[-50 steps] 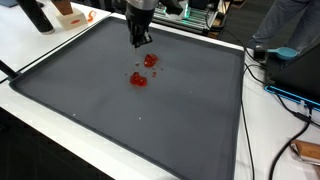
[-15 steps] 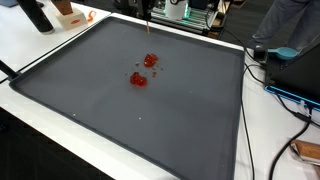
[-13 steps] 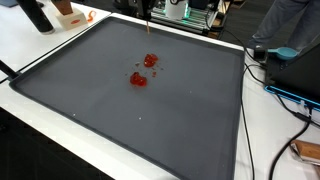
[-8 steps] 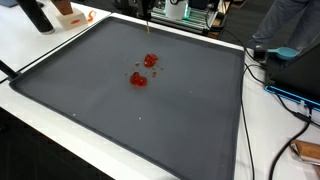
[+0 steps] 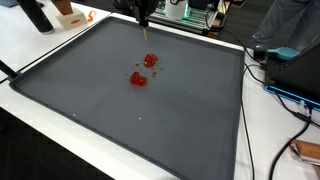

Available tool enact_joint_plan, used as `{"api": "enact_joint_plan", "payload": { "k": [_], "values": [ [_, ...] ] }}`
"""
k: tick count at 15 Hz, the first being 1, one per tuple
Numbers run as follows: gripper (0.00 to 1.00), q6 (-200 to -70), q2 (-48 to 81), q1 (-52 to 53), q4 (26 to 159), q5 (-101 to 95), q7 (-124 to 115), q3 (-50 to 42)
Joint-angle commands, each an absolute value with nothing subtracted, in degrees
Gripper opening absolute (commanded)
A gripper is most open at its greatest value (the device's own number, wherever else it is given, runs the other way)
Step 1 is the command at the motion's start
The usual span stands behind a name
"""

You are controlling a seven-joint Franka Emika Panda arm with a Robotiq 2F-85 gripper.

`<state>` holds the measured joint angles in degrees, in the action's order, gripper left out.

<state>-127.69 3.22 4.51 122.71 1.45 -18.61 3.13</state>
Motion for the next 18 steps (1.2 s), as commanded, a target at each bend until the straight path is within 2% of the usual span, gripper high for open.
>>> {"api": "enact_joint_plan", "payload": {
  "k": [1, 9, 18],
  "values": [
    [0.03, -131.07, 7.45, 4.20, 120.57, 1.76, -16.58, 3.02],
    [0.03, -137.20, 15.11, 4.19, 116.07, 2.05, -14.61, 2.24],
    [0.03, -137.13, 20.73, 4.46, 112.73, 1.41, -14.15, 1.47]
  ]
}}
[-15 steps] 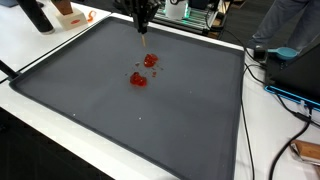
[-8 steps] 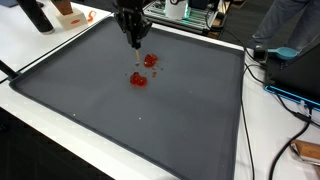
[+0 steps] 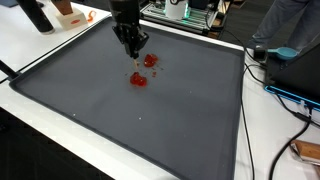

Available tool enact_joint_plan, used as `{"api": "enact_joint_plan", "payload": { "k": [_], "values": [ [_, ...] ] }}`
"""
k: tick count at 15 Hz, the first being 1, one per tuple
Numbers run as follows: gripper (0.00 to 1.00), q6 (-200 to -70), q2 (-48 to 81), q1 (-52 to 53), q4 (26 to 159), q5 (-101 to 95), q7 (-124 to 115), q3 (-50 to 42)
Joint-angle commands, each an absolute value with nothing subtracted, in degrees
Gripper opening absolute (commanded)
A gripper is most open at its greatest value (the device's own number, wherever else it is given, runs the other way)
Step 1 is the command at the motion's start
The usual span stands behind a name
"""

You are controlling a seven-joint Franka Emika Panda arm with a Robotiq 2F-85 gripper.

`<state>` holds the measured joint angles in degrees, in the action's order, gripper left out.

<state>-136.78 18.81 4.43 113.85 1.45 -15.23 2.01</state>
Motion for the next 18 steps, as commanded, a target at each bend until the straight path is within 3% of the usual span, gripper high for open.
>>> {"api": "enact_joint_plan", "payload": {
  "k": [1, 18],
  "values": [
    [0.03, -137.08, 21.18, 4.51, 112.54, 1.26, -14.15, 1.35],
    [0.03, -140.29, 27.09, 5.34, 109.66, -1.59, -13.72, -0.33]
  ]
}}
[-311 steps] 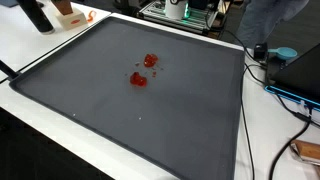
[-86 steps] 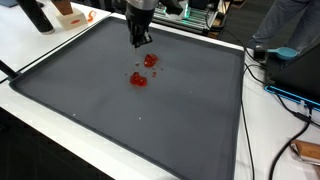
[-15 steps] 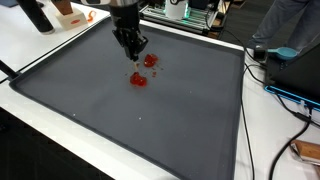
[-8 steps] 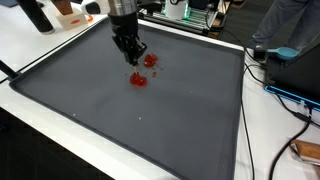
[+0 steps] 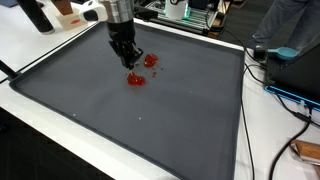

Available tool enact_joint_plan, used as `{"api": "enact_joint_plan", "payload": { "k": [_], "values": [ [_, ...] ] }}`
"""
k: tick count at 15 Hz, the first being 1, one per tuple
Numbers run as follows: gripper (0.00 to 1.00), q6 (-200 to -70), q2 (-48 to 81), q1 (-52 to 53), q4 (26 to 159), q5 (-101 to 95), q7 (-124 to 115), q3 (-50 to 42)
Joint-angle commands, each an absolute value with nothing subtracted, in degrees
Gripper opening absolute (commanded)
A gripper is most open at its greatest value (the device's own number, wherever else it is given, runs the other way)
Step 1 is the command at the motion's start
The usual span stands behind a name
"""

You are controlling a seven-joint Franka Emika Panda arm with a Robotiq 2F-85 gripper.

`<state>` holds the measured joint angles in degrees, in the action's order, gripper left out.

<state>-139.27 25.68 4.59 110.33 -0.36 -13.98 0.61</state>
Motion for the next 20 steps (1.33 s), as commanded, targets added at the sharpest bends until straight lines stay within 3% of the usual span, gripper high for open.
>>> {"api": "enact_joint_plan", "payload": {
  "k": [1, 20],
  "values": [
    [0.03, -140.35, 27.39, 5.38, 109.50, -1.75, -13.72, -0.35],
    [0.03, -137.63, 21.84, 5.09, 110.67, -1.32, -13.44, -0.06]
  ]
}}
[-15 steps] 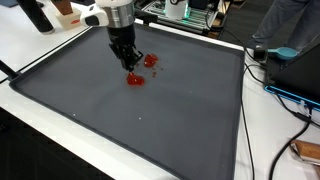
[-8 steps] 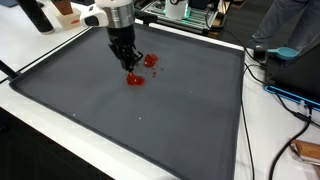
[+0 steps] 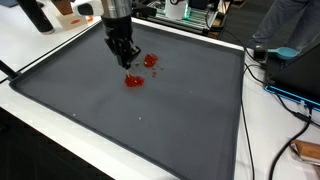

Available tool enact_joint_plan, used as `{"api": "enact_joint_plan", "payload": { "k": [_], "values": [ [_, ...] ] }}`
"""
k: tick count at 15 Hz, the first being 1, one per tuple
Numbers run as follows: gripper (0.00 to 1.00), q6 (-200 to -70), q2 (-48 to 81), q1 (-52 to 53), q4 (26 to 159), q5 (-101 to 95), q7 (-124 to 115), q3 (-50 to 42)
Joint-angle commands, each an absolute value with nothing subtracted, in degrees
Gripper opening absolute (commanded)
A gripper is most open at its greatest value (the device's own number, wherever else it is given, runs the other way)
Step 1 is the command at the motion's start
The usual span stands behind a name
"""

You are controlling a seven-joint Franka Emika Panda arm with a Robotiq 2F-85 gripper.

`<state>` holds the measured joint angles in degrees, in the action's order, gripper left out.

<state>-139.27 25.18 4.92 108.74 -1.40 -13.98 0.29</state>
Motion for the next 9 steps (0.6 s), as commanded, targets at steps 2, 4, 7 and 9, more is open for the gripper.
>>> {"api": "enact_joint_plan", "payload": {
  "k": [2, 4, 7, 9],
  "values": [
    [0.03, -136.83, 20.07, 4.96, 111.18, -1.16, -13.42, 0.04],
    [0.03, -135.31, 18.09, 4.72, 111.65, -0.74, -13.02, 0.33],
    [0.03, -132.73, 15.13, 4.54, 112.56, -0.43, -12.91, 0.53],
    [0.03, -130.38, 13.08, 4.46, 113.19, -0.28, -12.92, 0.65]
  ]
}}
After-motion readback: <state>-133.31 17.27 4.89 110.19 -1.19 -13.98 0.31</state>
